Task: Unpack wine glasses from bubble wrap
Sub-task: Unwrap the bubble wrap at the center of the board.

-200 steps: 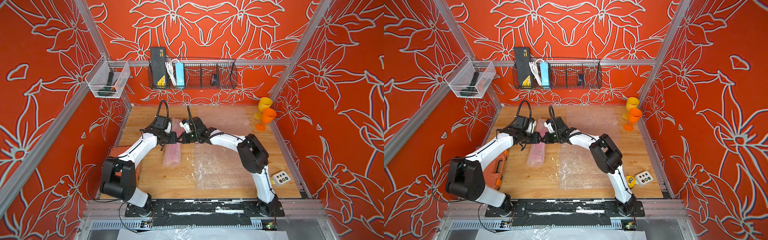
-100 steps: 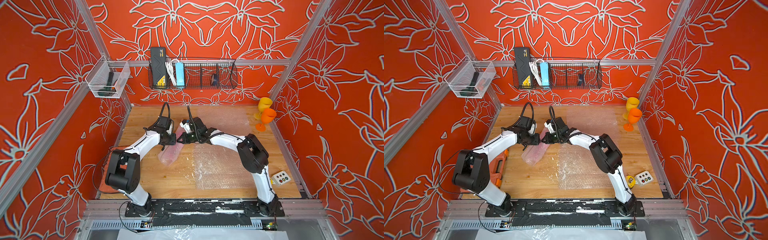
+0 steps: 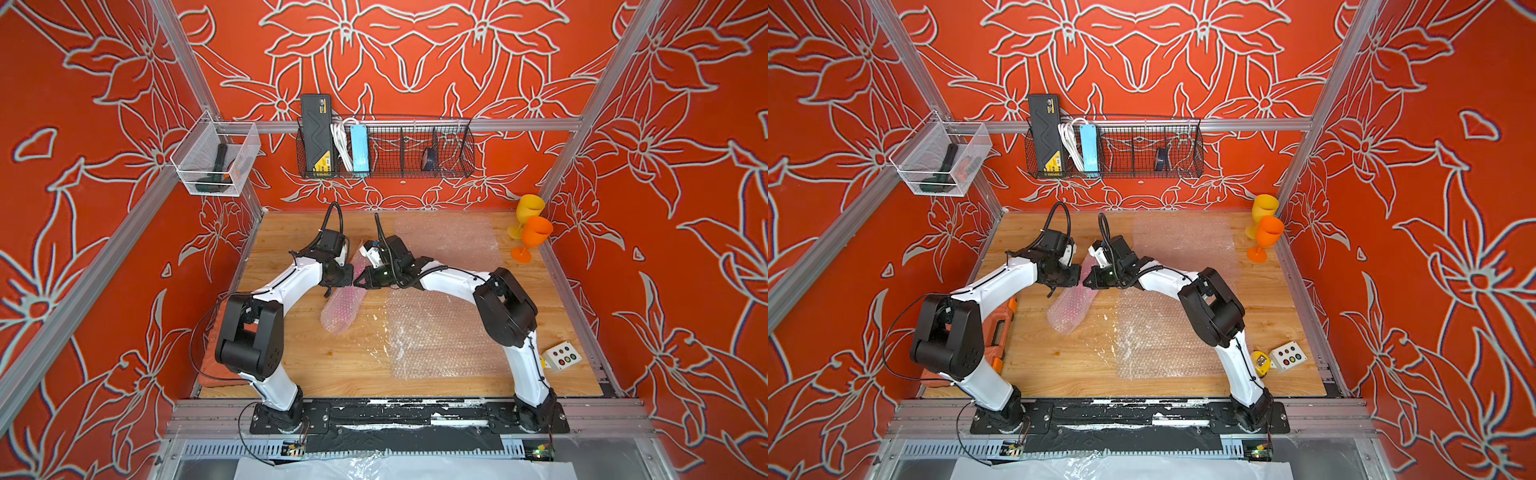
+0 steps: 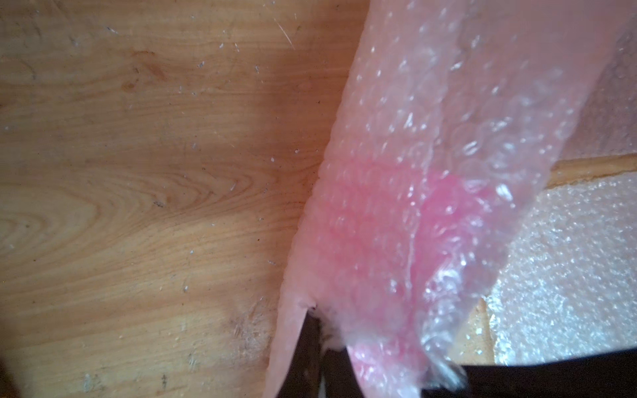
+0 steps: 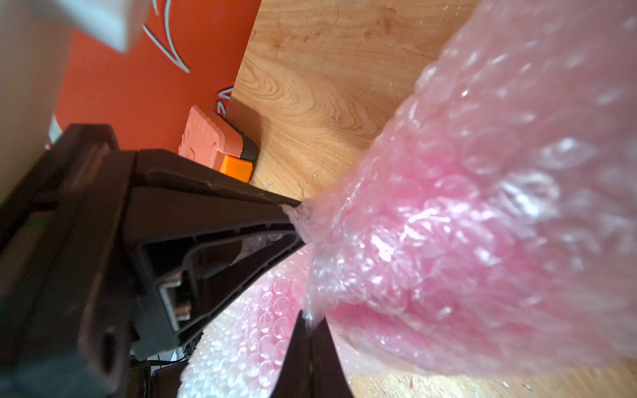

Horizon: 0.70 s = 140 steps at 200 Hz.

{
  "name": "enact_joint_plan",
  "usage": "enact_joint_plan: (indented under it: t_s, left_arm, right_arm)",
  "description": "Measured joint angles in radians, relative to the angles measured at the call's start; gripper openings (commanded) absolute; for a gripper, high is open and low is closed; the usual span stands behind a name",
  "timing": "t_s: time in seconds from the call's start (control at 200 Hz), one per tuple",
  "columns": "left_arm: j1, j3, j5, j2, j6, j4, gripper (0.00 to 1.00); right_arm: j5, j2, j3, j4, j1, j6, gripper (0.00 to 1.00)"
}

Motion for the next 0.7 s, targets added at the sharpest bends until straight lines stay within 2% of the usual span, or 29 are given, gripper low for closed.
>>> enact_joint_plan:
  t_s: [0.285,0.701]
  left_arm:
    - [0.003,0.000,-0.003,-0.026,0.005,-0.001,0.00]
    - [0.071,0.002,0.006,-0.052,0.005,-0.004,0.00]
  right_arm:
    - [-0.020,-0.004,-0.051,0.026,-0.018,-0.004,0.00]
    - [-0.023,-0.024,-0.114,0.025,-0.045,-0.008,0.00]
